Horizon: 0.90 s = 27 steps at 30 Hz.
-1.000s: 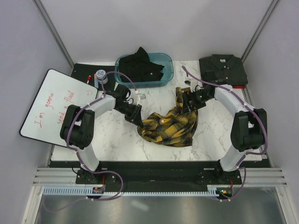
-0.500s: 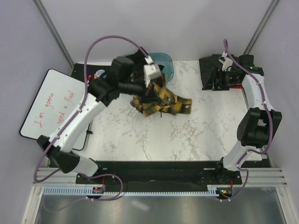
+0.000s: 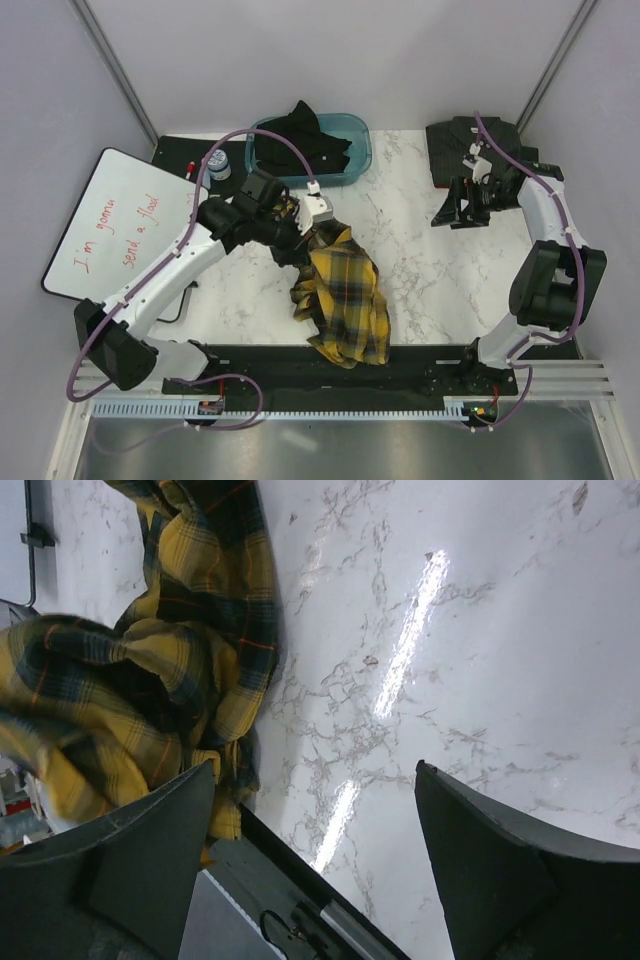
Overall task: Fold and stack the long sleeve shirts
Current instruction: Flatten the shirt out
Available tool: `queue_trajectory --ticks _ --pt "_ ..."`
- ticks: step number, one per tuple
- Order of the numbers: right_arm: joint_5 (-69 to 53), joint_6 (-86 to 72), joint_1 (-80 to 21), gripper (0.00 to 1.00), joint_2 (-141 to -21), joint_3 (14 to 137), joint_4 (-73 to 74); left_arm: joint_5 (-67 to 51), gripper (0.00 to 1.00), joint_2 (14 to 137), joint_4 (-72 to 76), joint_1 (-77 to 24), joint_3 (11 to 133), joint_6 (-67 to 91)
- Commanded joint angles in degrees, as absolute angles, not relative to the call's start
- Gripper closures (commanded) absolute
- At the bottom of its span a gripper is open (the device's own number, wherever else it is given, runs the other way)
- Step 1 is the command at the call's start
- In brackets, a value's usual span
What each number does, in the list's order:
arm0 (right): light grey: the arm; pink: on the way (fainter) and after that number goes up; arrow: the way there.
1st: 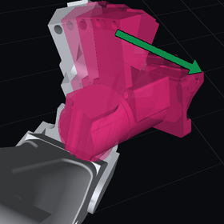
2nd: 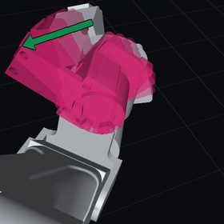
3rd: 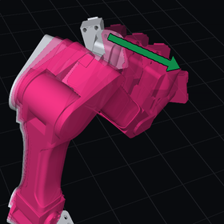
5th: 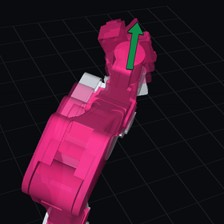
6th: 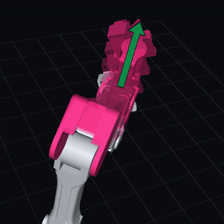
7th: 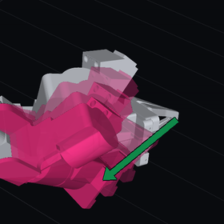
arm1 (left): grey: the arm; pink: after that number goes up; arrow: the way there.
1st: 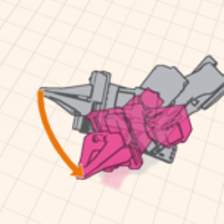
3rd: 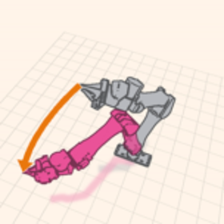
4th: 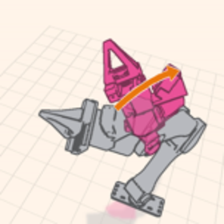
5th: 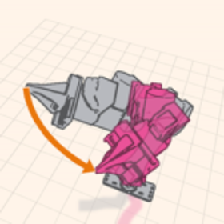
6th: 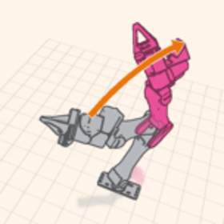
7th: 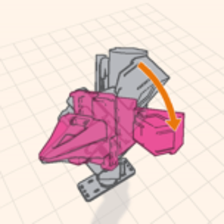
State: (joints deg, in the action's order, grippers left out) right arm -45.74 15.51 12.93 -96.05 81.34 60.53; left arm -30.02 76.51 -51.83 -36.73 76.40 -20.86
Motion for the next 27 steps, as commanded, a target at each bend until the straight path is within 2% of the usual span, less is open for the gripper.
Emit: queue_trajectory --ticks 1,3,9,13,16,22,27 --pt "-50.3 19.9 12.7 0.11 -94.4 79.2 62.2 -29.6 0.98 77.8 -51.2 -29.6 75.6 -18.0" --pt "-53.2 22.5 12.0 0.11 -94.5 78.7 64.1 -28.7 0.98 80.2 -50.2 -27.4 78.2 -16.1" --pt "-62.7 25.9 7.5 0.06 -91.2 76.6 64.2 -20.0 0.98 89.4 -43.8 -25.0 100.2 -7.0" --pt "-60.0 14.3 1.2 0.02 -87.1 72.7 52.3 -12.5 0.98 92.7 -42.0 -25.0 109.6 -5.1" --pt "-54.0 1.3 -5.3 0.02 -83.2 68.7 31.7 -10.5 0.98 93.3 -41.9 -25.0 110.4 -5.4" --pt "-49.4 -19.1 -16.2 0.02 -81.8 62.1 7.5 -9.0 0.98 91.6 -41.7 -25.0 106.5 -5.4" --pt "-46.2 -23.3 -24.5 0.02 -88.0 62.8 0.6 -6.5 0.98 91.0 -41.1 -24.4 104.9 -4.6"
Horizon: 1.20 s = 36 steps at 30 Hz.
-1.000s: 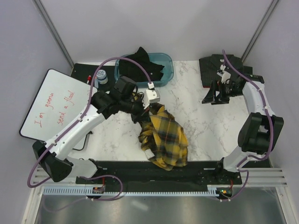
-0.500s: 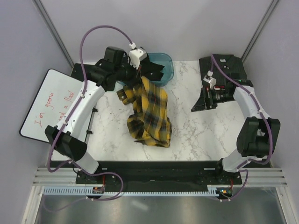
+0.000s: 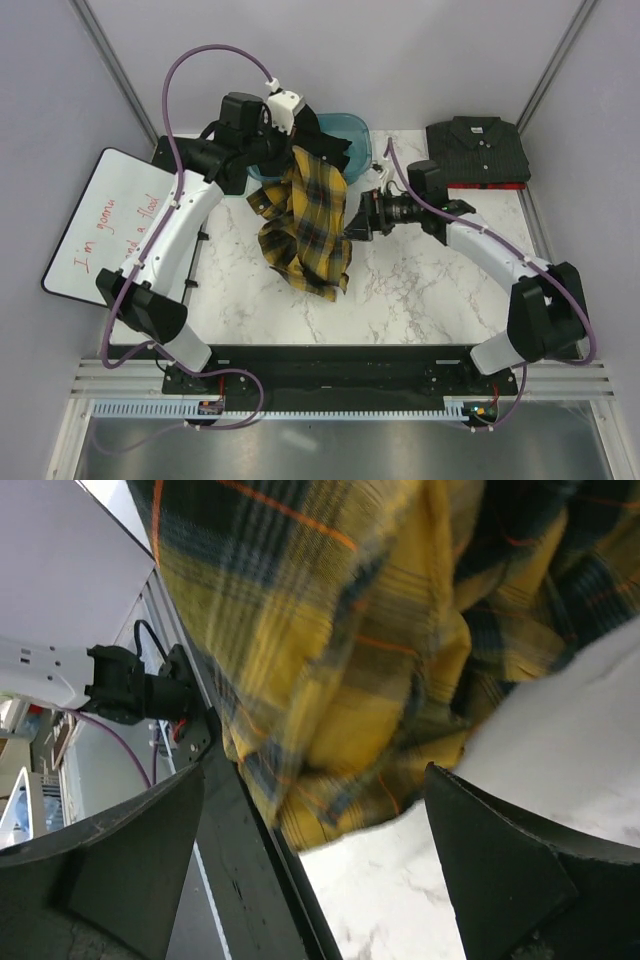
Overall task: Fold and stack the long sleeve shirts
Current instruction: Flatten the shirt out
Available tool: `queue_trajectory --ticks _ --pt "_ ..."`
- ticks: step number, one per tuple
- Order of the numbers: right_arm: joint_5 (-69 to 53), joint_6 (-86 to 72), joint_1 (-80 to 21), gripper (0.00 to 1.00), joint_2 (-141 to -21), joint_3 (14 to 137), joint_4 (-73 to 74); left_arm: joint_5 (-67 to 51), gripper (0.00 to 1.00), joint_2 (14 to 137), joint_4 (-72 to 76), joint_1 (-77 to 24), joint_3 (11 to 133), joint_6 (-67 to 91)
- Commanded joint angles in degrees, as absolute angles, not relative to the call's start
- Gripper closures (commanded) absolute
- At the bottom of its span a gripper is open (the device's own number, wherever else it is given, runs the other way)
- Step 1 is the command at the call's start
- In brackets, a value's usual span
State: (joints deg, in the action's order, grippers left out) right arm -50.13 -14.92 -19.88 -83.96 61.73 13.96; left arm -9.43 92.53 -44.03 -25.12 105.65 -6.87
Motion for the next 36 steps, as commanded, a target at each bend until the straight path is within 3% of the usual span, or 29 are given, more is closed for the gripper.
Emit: queue_trajectory --ticks 1,4,5,6,7,8,11,12,14,16,18,20,23,27,31,36 --pt "-46.0 -23.6 -25.6 0.02 -88.9 63.5 0.1 -6.2 0.98 91.1 -41.0 -24.3 104.8 -4.4" --pt "-45.9 -25.1 -29.3 0.05 -92.3 66.8 -1.6 -4.7 0.98 91.3 -40.9 -23.6 104.9 -3.7" --pt "-44.6 -23.3 -30.1 0.42 -93.9 68.1 -0.4 -4.7 0.98 91.3 -40.9 -23.2 105.1 -3.4" --pt "-44.3 -21.6 -29.6 0.58 -94.6 71.5 1.6 -5.2 0.98 90.9 -40.9 -22.1 105.7 -2.7" --pt "-44.7 -19.9 -26.7 0.90 -94.9 73.5 6.1 -6.3 0.98 90.4 -41.0 -21.2 106.0 -2.6" --pt "-44.7 -18.6 -24.6 1.00 -94.8 75.4 8.5 -10.5 0.98 89.7 -41.0 -19.6 106.2 -2.5" --pt "-45.6 -8.8 -16.6 1.00 -94.4 85.3 20.9 -21.1 0.98 85.4 -41.0 -18.6 105.7 -6.5" --pt "-45.1 -0.6 -15.2 1.00 -94.9 93.7 26.1 -25.4 0.98 84.1 -41.4 -18.7 105.3 -10.3" --pt "-43.8 8.7 -12.6 1.00 -97.3 102.9 42.1 -36.5 0.96 80.4 -43.5 -20.4 104.4 -14.0" --pt "-41.5 20.1 -11.7 1.00 -98.4 113.5 54.5 -38.4 0.97 77.8 -46.3 -24.6 103.3 -20.5" --pt "-38.3 28.2 -11.8 1.00 -98.2 117.9 60.8 -36.1 0.98 76.4 -50.9 -35.3 99.3 -26.4" --pt "-32.0 37.6 -11.8 1.00 -95.3 116.0 65.2 -31.8 0.98 74.5 -51.2 -45.7 91.5 -27.7" --pt "-26.6 45.6 -10.6 1.00 -88.3 103.2 65.7 -28.3 0.98 75.1 -51.4 -56.2 83.8 -28.6" --pt "-24.0 50.4 -8.2 1.00 -78.9 82.4 63.2 -27.7 0.96 74.2 -53.2 -62.8 76.0 -31.1" --pt "-20.7 49.0 -7.5 1.00 -72.8 75.4 62.3 -28.5 0.98 70.6 -52.0 -56.1 69.4 -30.0" --pt "-20.8 43.1 -7.0 1.00 -74.3 83.2 62.4 -27.3 0.98 70.1 -46.6 -37.0 70.1 -27.1"
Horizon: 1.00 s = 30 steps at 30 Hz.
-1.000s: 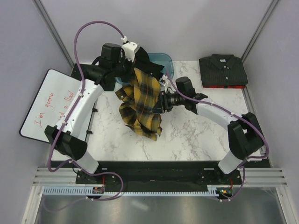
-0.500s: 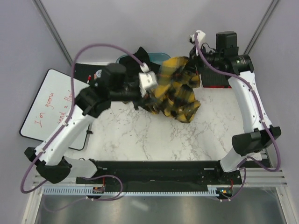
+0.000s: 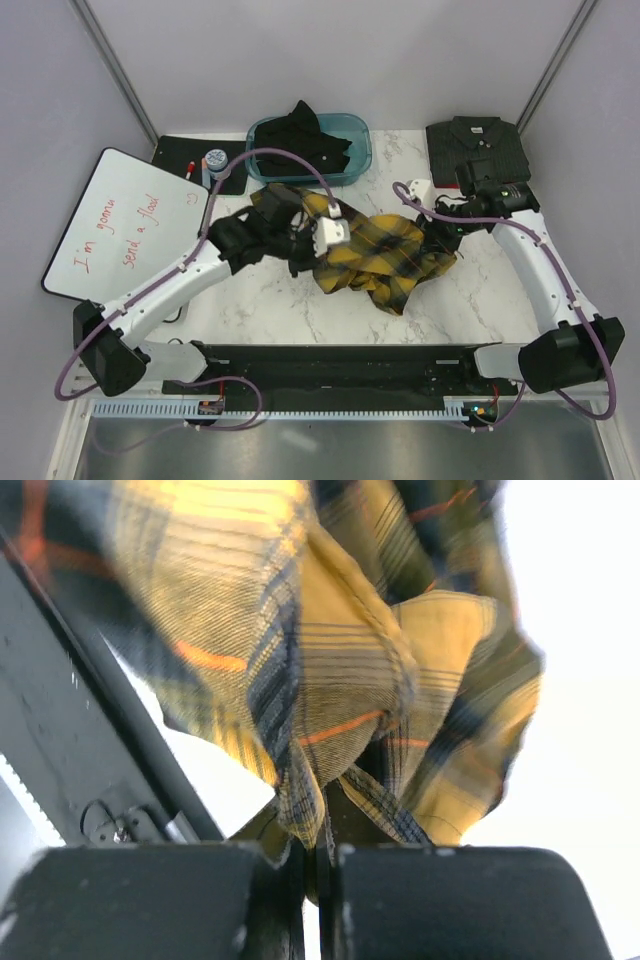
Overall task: Fold and stack the long sleeve shirts
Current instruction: Flatten the shirt out
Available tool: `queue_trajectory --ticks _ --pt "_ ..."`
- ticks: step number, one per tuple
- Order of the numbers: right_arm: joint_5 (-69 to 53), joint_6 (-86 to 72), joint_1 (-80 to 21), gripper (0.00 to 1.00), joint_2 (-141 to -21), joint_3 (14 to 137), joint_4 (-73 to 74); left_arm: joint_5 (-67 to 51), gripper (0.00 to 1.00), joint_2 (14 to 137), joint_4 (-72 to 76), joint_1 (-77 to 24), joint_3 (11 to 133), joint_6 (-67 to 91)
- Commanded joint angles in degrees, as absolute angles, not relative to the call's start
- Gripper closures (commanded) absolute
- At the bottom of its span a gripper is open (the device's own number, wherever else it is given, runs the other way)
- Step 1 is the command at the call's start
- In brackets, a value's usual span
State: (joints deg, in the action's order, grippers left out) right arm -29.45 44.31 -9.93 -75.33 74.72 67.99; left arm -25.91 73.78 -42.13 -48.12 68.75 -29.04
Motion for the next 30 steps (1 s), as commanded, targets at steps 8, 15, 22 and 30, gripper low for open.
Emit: queue_trajectory --ticks 8,15,22,30 --pt "-42.0 42.9 -12.3 0.54 -89.3 101.2 83.6 -35.0 0.98 77.0 -43.6 -18.3 77.5 -18.1" --pt "-31.7 34.2 -13.5 0.32 -85.3 78.8 65.8 -35.9 0.98 80.2 -43.6 -5.8 75.7 -11.0" --pt "-28.7 31.7 -12.2 0.37 -84.4 69.9 62.6 -41.9 0.37 79.2 -44.4 -3.9 71.5 -18.4" --pt "-27.8 29.2 -9.1 0.71 -87.7 67.7 59.0 -33.0 0.15 85.9 -42.2 -20.8 82.8 -27.7"
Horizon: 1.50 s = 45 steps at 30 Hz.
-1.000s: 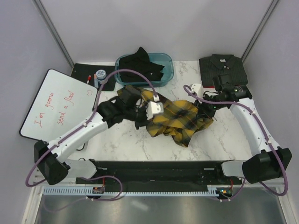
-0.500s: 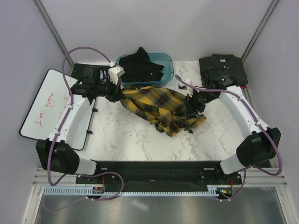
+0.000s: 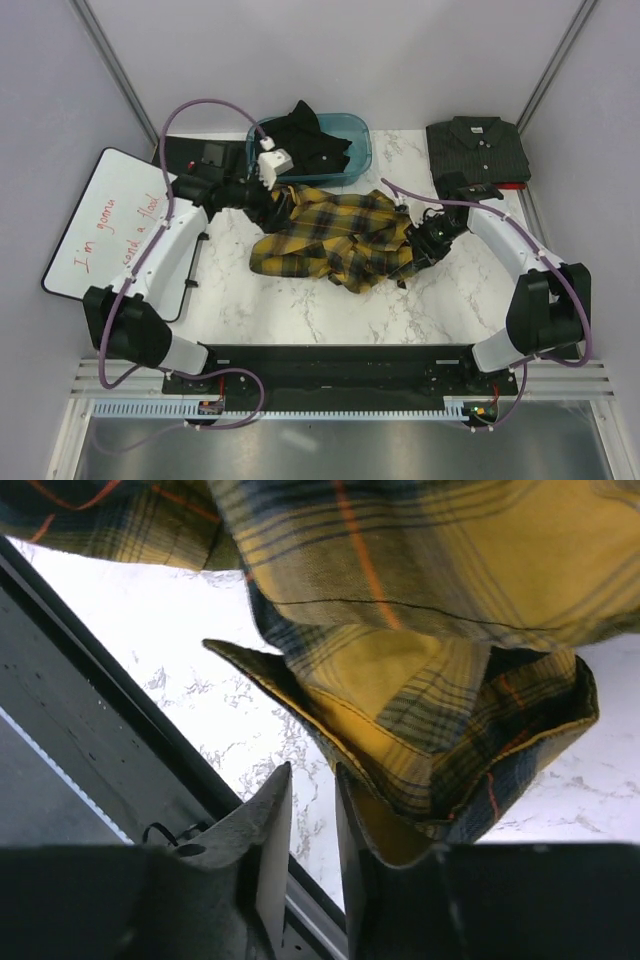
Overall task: Fold and stack the long sleeve shirts
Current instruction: Flatten the shirt out
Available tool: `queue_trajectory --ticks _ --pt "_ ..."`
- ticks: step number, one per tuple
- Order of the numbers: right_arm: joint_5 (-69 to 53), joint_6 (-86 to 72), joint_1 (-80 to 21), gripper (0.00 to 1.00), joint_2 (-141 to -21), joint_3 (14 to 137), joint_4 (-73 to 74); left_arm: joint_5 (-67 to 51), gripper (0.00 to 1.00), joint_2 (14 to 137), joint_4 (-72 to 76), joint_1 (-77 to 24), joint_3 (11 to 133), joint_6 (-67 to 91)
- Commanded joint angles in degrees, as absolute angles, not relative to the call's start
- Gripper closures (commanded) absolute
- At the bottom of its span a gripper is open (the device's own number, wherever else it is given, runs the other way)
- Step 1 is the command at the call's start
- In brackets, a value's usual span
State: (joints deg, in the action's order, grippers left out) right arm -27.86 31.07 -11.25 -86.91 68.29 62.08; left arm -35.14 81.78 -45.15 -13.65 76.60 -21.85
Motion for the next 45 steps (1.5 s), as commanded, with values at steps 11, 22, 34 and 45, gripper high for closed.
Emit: queue_trajectory --ticks 11,22,34,45 --pt "-25.7 28.2 -5.4 1.00 -87.0 68.9 56.9 -28.6 0.02 107.6 -34.0 -32.5 96.8 -25.1" --pt "-19.8 31.5 4.4 1.00 -88.1 73.5 55.9 -28.2 0.98 100.9 -37.4 -25.4 100.2 -20.3" --pt "-25.6 38.1 12.1 0.87 -89.0 77.0 61.7 -31.9 0.62 80.2 -44.7 -8.7 75.1 -27.4" --pt "-36.1 26.3 5.4 0.13 -91.8 78.1 58.4 -12.9 0.21 104.0 -36.1 -39.3 98.8 -25.9"
